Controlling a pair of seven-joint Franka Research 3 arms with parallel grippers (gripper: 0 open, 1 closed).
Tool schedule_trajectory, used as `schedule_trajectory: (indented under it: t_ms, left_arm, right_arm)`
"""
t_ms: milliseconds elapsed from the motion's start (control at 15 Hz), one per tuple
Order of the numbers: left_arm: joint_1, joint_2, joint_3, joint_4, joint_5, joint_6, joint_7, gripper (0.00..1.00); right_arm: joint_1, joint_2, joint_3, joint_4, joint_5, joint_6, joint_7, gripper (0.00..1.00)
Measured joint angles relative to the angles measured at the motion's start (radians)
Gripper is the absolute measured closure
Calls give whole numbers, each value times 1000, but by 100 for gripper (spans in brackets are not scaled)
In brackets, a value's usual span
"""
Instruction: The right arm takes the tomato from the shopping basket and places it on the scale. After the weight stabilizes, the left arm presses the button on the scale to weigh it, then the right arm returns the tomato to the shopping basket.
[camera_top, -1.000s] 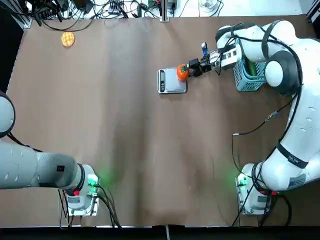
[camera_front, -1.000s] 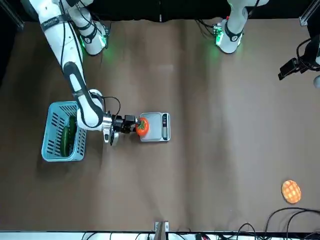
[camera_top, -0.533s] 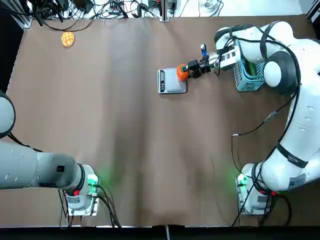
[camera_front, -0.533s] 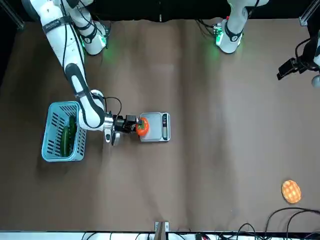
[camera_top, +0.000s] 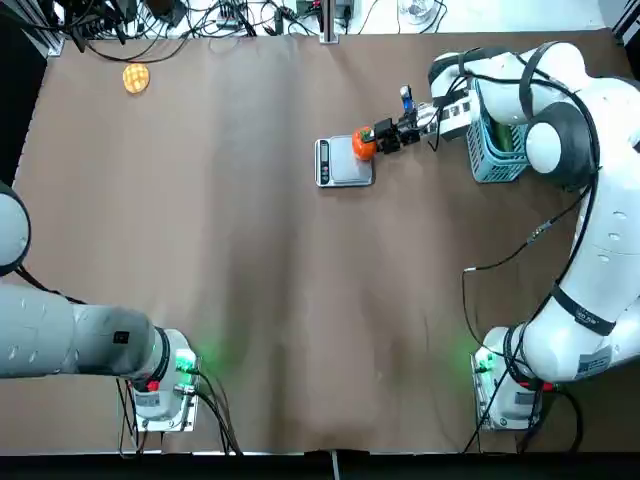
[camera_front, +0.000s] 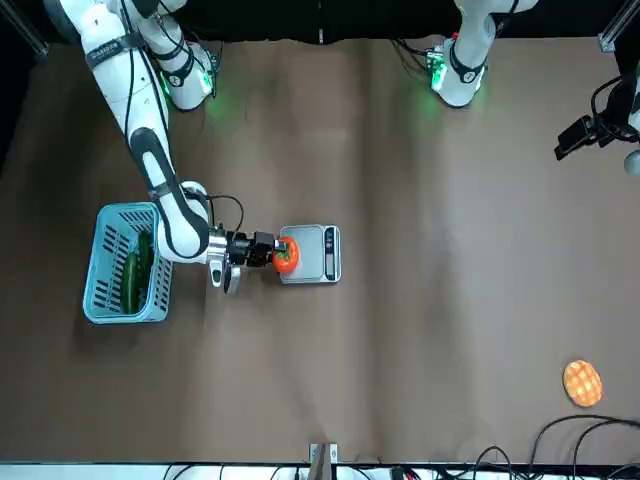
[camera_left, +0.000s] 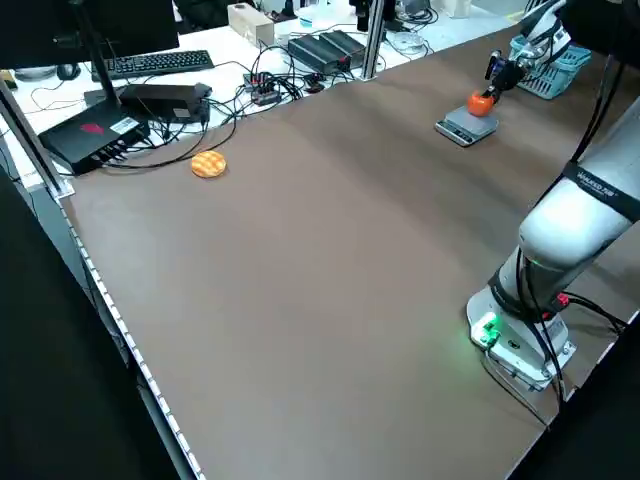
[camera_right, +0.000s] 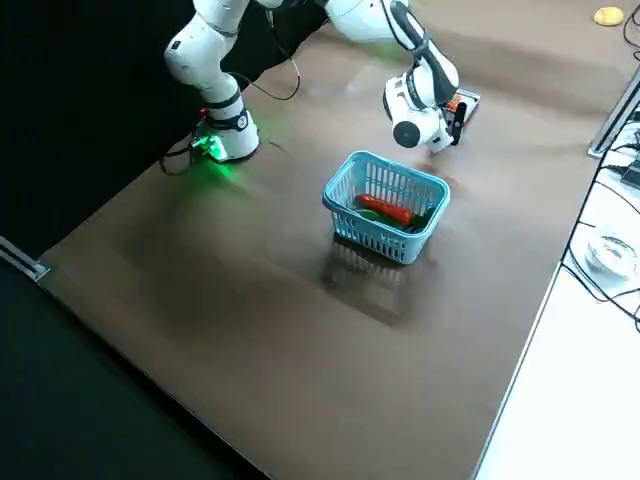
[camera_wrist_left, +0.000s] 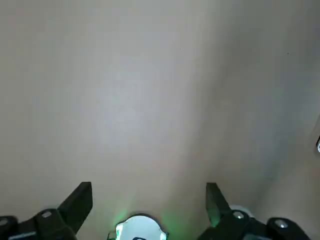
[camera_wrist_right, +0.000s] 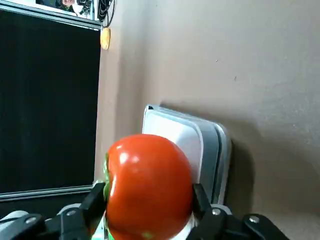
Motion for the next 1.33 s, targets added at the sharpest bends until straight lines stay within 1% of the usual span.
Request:
schedule_trajectory:
  t_ms: [267, 600, 733, 867, 933, 1067, 1133, 1333]
  left_arm:
    - [-5, 0, -4, 0, 0, 27, 29, 0]
    - [-9, 7, -6, 0, 0, 33, 34, 0]
    - [-9, 8, -6, 0, -1, 34, 34, 0]
    - [-9, 8, -6, 0, -1, 34, 34, 0]
    - [-8, 8, -6, 0, -1, 34, 34, 0]
    - [-8, 8, -6, 0, -1, 34, 34, 0]
    - [-5, 8, -6, 0, -1, 34, 34, 0]
    - [-3, 8, -5, 0, -1, 34, 34, 0]
  right_arm:
    - [0, 0, -1, 5, 0, 4, 0, 26]
    - [-1, -1, -5, 15, 0, 6, 0, 26]
    - [-1, -11, -7, 23, 0, 6, 8, 26]
    - [-1, -41, -12, 30, -14, 7, 30, 26]
    - [-1, -61, -18, 31, -44, 8, 48, 26]
    - [-1, -109, -41, 34, -137, 10, 115, 26]
    - [-2, -163, -64, 40, -235, 10, 204, 26]
    - [-3, -256, -111, 45, -439, 11, 351, 26]
